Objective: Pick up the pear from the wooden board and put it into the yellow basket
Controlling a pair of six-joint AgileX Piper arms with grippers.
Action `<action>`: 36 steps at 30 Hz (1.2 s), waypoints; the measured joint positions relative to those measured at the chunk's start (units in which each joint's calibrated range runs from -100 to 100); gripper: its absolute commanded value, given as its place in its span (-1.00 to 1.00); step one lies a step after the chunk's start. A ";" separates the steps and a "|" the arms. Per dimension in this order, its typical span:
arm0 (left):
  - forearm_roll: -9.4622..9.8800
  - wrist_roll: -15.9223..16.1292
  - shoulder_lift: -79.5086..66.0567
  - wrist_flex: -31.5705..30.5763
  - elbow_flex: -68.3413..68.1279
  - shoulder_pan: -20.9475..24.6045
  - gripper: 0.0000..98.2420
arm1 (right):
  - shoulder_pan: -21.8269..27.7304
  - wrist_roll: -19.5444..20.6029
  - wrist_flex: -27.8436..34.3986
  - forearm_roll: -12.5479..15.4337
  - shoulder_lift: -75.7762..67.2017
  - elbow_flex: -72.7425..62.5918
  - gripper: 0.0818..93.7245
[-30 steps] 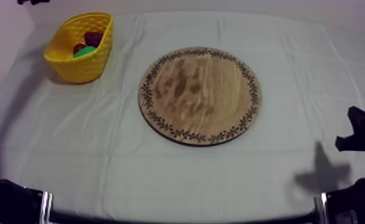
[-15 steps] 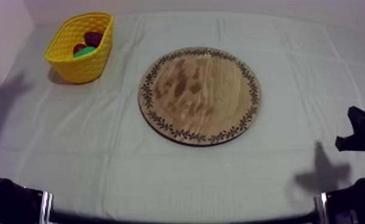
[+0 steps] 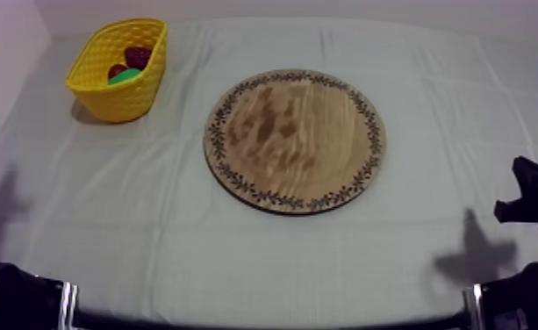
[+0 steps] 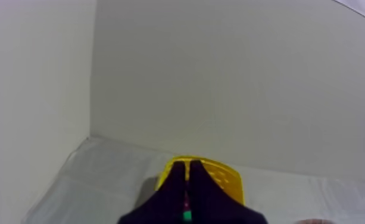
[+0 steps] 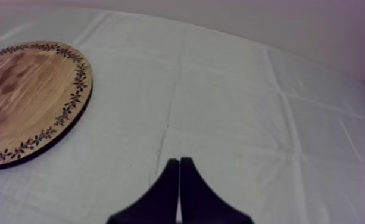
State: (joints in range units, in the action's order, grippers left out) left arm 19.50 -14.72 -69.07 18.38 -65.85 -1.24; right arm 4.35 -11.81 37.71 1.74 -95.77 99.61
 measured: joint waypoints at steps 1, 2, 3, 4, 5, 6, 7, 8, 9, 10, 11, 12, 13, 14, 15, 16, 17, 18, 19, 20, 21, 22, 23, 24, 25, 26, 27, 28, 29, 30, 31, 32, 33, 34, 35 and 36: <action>0.05 0.04 -2.63 -0.99 -2.36 -0.06 -1.00 | 0.00 0.00 0.00 0.00 0.00 0.00 -0.99; 0.23 0.12 -5.18 -2.20 -5.32 -0.19 -1.00 | 0.00 0.00 0.00 0.00 0.00 0.00 -0.99; 0.24 0.27 -7.13 -3.18 -8.23 -0.33 -1.00 | 0.00 0.00 0.00 0.00 0.00 0.00 -0.99; 0.34 0.41 -9.42 -4.14 -11.09 -0.39 -1.00 | 0.00 0.03 0.00 0.00 0.00 0.00 -0.99; 0.40 0.52 -11.59 -5.05 -13.83 -0.40 -1.00 | 0.00 0.03 0.00 0.00 0.00 0.00 -0.99; 0.40 0.56 -13.57 -5.45 -16.49 -0.40 -1.00 | 0.00 0.03 0.00 0.00 0.00 0.00 -0.99; 0.40 0.59 -15.04 -5.93 -18.49 -0.40 -1.00 | 0.00 0.03 0.00 0.00 0.00 0.00 -0.99; 0.40 0.68 -16.74 -6.77 -20.93 -0.29 -1.00 | 0.03 0.03 0.00 0.00 0.00 0.00 -0.99; 0.26 0.89 -18.26 -7.30 -23.21 -0.21 -1.00 | 0.03 0.03 0.00 0.00 0.00 0.00 -0.99; -0.07 1.14 -19.34 -7.53 -24.90 -0.21 -1.00 | 0.03 0.03 0.00 0.00 0.00 0.00 -0.99; -0.77 1.58 -20.59 -7.32 -26.81 -0.21 -1.00 | 0.03 0.03 0.00 0.00 0.00 0.00 -0.99; -1.67 2.20 -21.66 -7.10 -28.52 -0.21 -1.00 | 0.03 0.03 0.00 0.00 0.00 0.00 -0.99; -2.53 2.98 -22.59 -7.01 -29.99 -0.25 -1.00 | 0.03 0.03 0.00 0.00 0.00 0.00 -0.99; -3.72 3.95 -23.40 -6.80 -31.25 -0.32 -1.00 | 0.03 0.03 0.00 0.00 0.00 0.00 -0.99; -5.02 4.98 -24.21 -6.29 -32.28 -0.51 -1.00 | 0.03 0.03 0.00 0.00 0.00 0.00 -0.99; -5.98 5.78 -24.86 -5.59 -32.94 -0.59 -1.00 | 0.03 0.03 0.00 0.00 0.00 0.00 -0.99; -7.00 6.71 -25.65 -4.62 -33.50 -0.75 -1.00 | 0.03 0.03 0.00 0.00 0.00 0.00 -0.99; -7.99 7.60 -26.49 -3.54 -33.78 -0.92 -1.00 | 0.03 0.03 0.00 0.00 0.00 0.00 -0.99; -8.88 8.46 -27.32 -2.25 -33.92 -1.04 -1.00 | 0.03 0.03 0.00 0.00 0.00 0.00 -0.99; -9.76 9.14 -27.97 -1.22 -33.92 -1.13 -1.00 | 0.03 0.03 0.00 0.00 0.00 0.00 -0.99; -10.70 10.07 -28.84 0.25 -33.97 -1.27 -1.00 | 0.03 0.03 0.00 0.00 0.00 0.00 -0.99; -11.61 11.04 -29.54 1.86 -34.09 -1.33 -1.00 | 0.03 0.03 0.00 0.00 0.00 0.00 -0.99; -12.36 11.82 -30.07 3.38 -34.07 -1.34 -1.00 | 0.00 0.03 0.08 0.00 0.00 0.00 -0.99; -13.33 13.07 -30.42 5.09 -34.07 -1.39 -1.00 | 0.00 0.03 0.08 0.00 0.00 0.00 -0.99; -14.26 14.04 -30.61 6.83 -34.10 -1.39 -1.00 | 0.00 0.03 0.08 0.00 0.00 0.00 -0.99; -14.93 14.72 -30.69 8.15 -34.15 -1.43 -1.00 | 0.00 0.03 0.08 0.00 0.00 0.00 -0.99; -15.58 15.39 -30.75 9.66 -34.15 -1.47 -1.00 | 0.00 0.03 0.08 0.00 0.00 0.00 -0.99; -16.08 15.76 -30.82 10.69 -34.15 -1.47 -1.00 | 0.00 0.03 0.08 0.00 0.00 0.00 -0.99; -16.48 16.11 -30.82 11.67 -34.15 -1.52 -1.00 | 0.00 0.03 0.08 0.00 0.00 0.00 -0.99; -16.59 16.22 -30.82 12.23 -34.15 -1.52 -1.00 | 0.00 0.03 0.08 0.00 0.00 0.00 -0.99; -16.72 16.22 -30.88 12.77 -34.15 -1.52 -1.00 | 0.00 0.03 0.08 0.00 0.00 0.00 -0.99; -16.77 16.03 -30.93 12.85 -34.15 -1.55 -1.00 | 0.00 0.03 0.08 0.00 0.00 0.00 -0.99; -16.62 15.65 -30.93 12.85 -34.15 -1.59 -1.00 | 0.00 0.03 0.08 0.00 0.00 0.00 -0.99; -16.35 15.44 -30.93 12.85 -34.15 -1.59 -1.00 | 0.00 0.03 0.08 0.00 0.00 0.00 -0.99; -16.21 15.45 -30.93 12.85 -34.15 -1.53 -1.00 | 0.00 0.03 0.08 0.00 0.00 0.00 -0.99; -16.14 15.63 -30.93 12.85 -34.15 -1.53 -1.00 | 0.00 0.03 0.08 0.00 0.00 0.00 -0.99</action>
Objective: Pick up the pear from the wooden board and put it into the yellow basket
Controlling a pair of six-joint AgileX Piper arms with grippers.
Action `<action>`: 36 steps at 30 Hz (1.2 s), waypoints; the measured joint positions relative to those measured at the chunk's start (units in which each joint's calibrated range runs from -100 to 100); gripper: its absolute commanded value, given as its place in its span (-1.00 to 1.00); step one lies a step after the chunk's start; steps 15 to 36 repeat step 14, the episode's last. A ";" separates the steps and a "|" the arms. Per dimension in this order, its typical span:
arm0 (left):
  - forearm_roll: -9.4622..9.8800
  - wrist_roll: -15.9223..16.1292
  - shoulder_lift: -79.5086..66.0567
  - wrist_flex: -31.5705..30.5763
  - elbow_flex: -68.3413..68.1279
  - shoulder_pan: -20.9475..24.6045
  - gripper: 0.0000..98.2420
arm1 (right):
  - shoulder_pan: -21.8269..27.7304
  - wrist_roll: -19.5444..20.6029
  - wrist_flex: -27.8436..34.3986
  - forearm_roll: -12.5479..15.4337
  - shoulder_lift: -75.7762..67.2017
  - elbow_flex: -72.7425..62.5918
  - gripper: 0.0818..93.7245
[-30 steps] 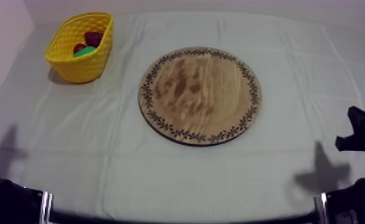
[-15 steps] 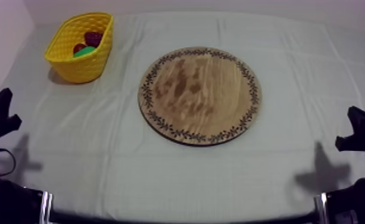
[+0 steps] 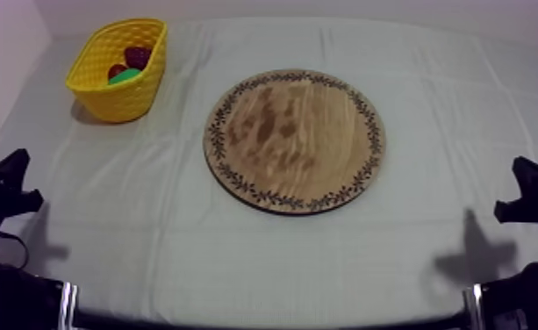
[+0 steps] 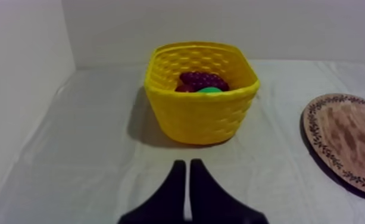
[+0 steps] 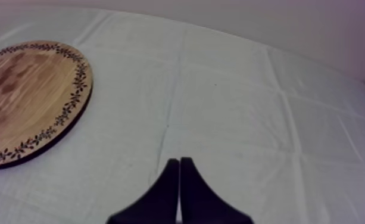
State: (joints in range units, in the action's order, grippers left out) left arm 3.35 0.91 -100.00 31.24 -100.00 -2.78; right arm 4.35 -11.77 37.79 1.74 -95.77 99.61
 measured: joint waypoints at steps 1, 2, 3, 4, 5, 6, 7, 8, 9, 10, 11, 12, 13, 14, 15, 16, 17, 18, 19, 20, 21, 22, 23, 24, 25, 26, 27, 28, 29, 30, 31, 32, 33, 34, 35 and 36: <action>0.17 0.36 0.00 -0.08 0.00 0.00 -1.00 | 0.00 0.00 0.00 0.00 0.00 0.00 -0.99; 0.23 0.55 0.00 -0.08 0.00 0.00 -1.00 | 0.00 0.00 0.00 0.00 0.00 0.00 -0.99; 0.22 0.60 0.00 -0.08 0.00 0.03 -1.00 | 0.00 0.00 0.00 0.00 0.00 0.00 -0.99; 0.22 0.68 0.00 -0.08 0.00 0.02 -1.00 | 0.00 0.00 0.00 0.00 0.00 0.00 -0.99; 0.24 0.68 0.00 -0.08 0.00 0.02 -1.00 | 0.00 0.00 0.00 0.00 0.00 0.00 -0.99; 0.29 0.68 0.00 -0.08 0.00 0.04 -1.00 | 0.00 0.00 0.00 0.00 0.00 0.00 -0.99; 0.29 0.78 0.00 -0.08 0.00 0.04 -1.00 | 0.00 0.00 0.00 0.00 0.00 0.00 -0.99; 0.29 0.91 0.00 -0.08 0.00 0.04 -1.00 | 0.00 0.00 0.00 0.00 0.00 0.00 -0.99; 0.34 0.99 0.00 -0.08 0.00 0.04 -1.00 | 0.00 0.00 0.00 0.00 0.00 0.00 -0.99; 0.34 1.05 0.00 -0.08 0.00 0.04 -1.00 | 0.00 0.00 0.00 0.00 0.00 0.00 -0.99; 0.34 1.14 0.00 -0.08 0.00 0.04 -1.00 | 0.00 0.00 0.00 0.00 0.00 0.00 -0.99; 0.34 1.21 0.00 -0.08 0.00 0.04 -1.00 | 0.00 0.00 0.00 0.00 0.00 0.00 -0.99; 0.34 1.35 0.00 -0.08 0.00 0.04 -1.00 | 0.00 0.00 0.00 0.00 0.00 0.00 -0.99; 0.34 1.41 0.00 -0.08 0.00 0.04 -1.00 | 0.00 0.00 0.00 0.00 0.00 0.00 -0.99; 0.34 1.41 0.00 -0.08 0.00 0.04 -1.00 | 0.00 0.00 0.00 0.00 0.00 0.00 -0.99; 0.34 1.41 0.00 -0.08 0.00 0.04 -1.00 | 0.00 0.00 0.00 0.00 0.00 0.00 -0.99; 0.34 1.41 0.00 -0.08 0.00 0.04 -1.00 | 0.00 0.00 0.00 0.00 0.00 0.00 -0.99; 0.34 1.41 0.00 -0.08 0.00 0.04 -1.00 | 0.00 0.00 0.00 0.00 0.00 0.00 -0.99; 0.34 1.41 0.00 -0.08 0.00 0.04 -1.00 | 0.00 0.00 0.00 0.00 0.00 0.00 -0.99; 0.34 1.41 0.00 -0.08 0.00 0.04 -1.00 | 0.00 0.00 0.00 0.00 0.00 0.00 -0.99; 0.34 1.41 0.00 -0.08 0.00 0.04 -1.00 | 0.00 0.00 0.00 0.00 0.00 0.00 -0.99; 0.34 1.41 0.00 -0.08 0.00 0.04 -1.00 | 0.00 0.00 0.00 0.00 0.00 0.00 -0.99; 0.34 1.41 0.00 -0.08 0.00 0.04 -1.00 | 0.00 0.00 0.00 0.00 0.00 0.00 -0.99; 0.34 1.41 0.00 -0.08 0.00 0.04 -1.00 | 0.00 0.00 0.00 0.00 0.00 0.00 -0.99; 0.34 1.41 0.00 -0.08 0.00 0.04 -1.00 | 0.00 0.00 0.00 0.00 0.00 0.00 -0.99; 0.34 1.41 0.00 -0.08 0.00 0.04 -1.00 | 0.00 0.00 0.00 0.00 0.00 0.00 -0.99; 0.34 1.41 0.00 -0.08 0.00 0.04 -1.00 | 0.00 0.00 0.00 0.00 0.00 0.00 -0.99; 0.34 1.41 0.00 -0.08 0.00 0.04 -1.00 | 0.00 0.00 0.00 0.00 0.00 0.00 -0.99; 0.34 1.41 0.00 -0.08 0.00 0.04 -1.00 | 0.00 0.00 0.00 0.00 0.00 0.00 -0.99; 0.34 1.41 0.00 -0.08 0.00 0.04 -1.00 | 0.00 0.00 0.00 0.00 0.00 0.00 -0.99; 0.34 1.41 0.00 -0.08 0.00 0.04 -1.00 | 0.00 0.00 0.00 0.00 0.00 0.00 -0.99; 0.34 1.41 0.00 -0.08 0.00 0.04 -1.00 | 0.00 0.00 0.00 0.00 0.00 0.00 -0.99; 0.34 1.41 0.00 -0.08 0.00 0.04 -1.00 | 0.00 0.00 0.00 0.00 0.00 0.00 -0.99; 0.34 1.41 0.00 -0.08 0.00 0.04 -1.00 | 0.00 0.00 0.00 0.00 0.00 0.00 -0.99; 0.34 1.41 0.00 -0.08 0.00 0.04 -1.00 | 0.00 0.00 0.00 0.00 0.00 0.00 -0.99; 0.34 1.41 0.00 -0.08 0.00 0.04 -1.00 | 0.00 0.00 0.00 0.00 0.00 0.00 -0.99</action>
